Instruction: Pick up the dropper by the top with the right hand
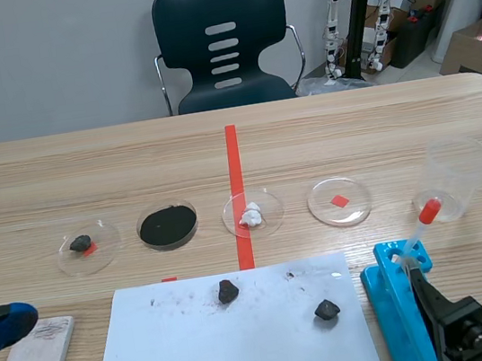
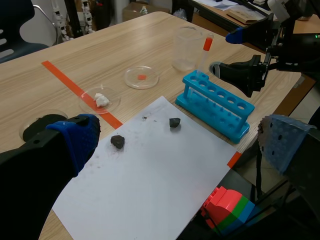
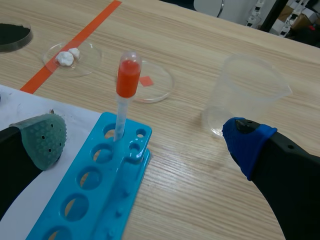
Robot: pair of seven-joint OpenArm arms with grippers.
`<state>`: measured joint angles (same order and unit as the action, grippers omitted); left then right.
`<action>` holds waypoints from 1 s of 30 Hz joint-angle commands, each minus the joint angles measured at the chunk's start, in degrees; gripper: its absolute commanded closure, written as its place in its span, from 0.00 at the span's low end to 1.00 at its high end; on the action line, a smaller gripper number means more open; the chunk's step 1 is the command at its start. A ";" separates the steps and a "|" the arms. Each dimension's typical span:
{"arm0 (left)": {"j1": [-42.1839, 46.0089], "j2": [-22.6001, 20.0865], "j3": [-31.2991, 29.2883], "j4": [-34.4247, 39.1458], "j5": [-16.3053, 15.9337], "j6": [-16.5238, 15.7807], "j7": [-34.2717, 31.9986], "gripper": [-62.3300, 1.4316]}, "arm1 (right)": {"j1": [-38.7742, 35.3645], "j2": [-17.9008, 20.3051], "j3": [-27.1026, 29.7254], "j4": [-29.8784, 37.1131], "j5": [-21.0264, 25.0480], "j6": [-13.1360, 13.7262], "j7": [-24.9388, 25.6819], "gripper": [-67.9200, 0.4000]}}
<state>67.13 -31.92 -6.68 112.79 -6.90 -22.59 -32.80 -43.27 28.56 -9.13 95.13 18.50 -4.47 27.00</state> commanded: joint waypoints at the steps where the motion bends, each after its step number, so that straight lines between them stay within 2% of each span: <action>1: 0.31 -0.17 0.11 0.39 -0.35 -0.09 -0.70 0.00 | 1.27 0.31 -0.52 1.20 0.15 0.04 1.03 0.00; 15: 0.31 -0.20 0.11 0.39 -0.37 -0.09 -0.70 0.00 | 7.10 0.31 -4.81 0.96 -0.09 -0.02 -1.16 0.01; 30: 0.31 -0.17 0.11 0.39 -0.37 -0.09 -0.70 0.00 | 6.58 0.31 -5.14 0.90 -0.07 -0.02 -1.14 0.01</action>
<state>67.13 -31.92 -6.68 112.79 -6.90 -22.59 -32.77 -36.75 28.56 -14.35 95.11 18.44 -4.23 25.19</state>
